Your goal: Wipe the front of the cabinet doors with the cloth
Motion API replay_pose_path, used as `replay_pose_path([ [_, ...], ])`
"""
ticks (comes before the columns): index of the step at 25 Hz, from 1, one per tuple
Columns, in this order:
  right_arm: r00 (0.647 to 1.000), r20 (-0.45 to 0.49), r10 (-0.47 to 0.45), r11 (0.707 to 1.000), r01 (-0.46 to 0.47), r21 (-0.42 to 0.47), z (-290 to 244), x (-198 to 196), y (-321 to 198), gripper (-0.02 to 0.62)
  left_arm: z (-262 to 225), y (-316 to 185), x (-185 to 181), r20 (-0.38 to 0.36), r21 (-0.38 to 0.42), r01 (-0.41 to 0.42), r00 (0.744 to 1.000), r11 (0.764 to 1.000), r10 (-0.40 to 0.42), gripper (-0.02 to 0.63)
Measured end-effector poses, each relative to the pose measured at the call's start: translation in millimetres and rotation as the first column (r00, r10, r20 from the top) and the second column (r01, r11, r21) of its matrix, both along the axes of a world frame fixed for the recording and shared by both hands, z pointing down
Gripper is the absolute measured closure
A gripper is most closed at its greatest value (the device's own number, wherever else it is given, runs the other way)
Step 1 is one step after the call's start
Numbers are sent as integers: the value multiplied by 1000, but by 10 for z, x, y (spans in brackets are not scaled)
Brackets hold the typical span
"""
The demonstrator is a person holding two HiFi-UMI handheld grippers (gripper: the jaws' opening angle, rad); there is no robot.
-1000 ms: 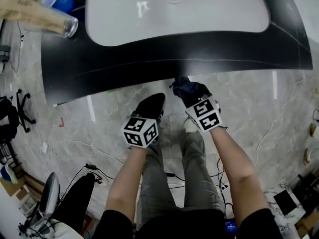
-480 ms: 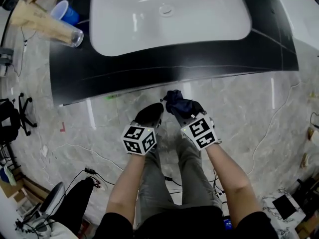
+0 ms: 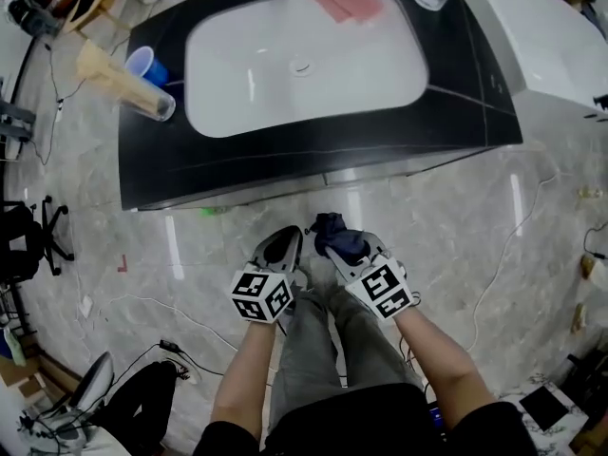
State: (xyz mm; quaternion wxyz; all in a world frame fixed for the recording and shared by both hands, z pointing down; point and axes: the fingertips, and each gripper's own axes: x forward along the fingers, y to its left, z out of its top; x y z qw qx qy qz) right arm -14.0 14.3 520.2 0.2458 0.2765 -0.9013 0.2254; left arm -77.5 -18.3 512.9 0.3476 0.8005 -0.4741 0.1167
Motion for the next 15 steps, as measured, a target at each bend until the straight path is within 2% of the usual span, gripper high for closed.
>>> replay_pose_path([
  [5,999,-18,34,999,-34,7,-89,99,30,486,-117,144,73,-63,6,14,998,1000,-13,592],
  [11,994,-9,107,994,-107,27,-178,31,-172,486,-103,181,-126,-71,-9,32,997,999,-33,592],
  [15,991,-14,130,990,-129,60,-300,-76,-334,486,-162,178,-233,-59,-1,-11,998,1000,11,592],
])
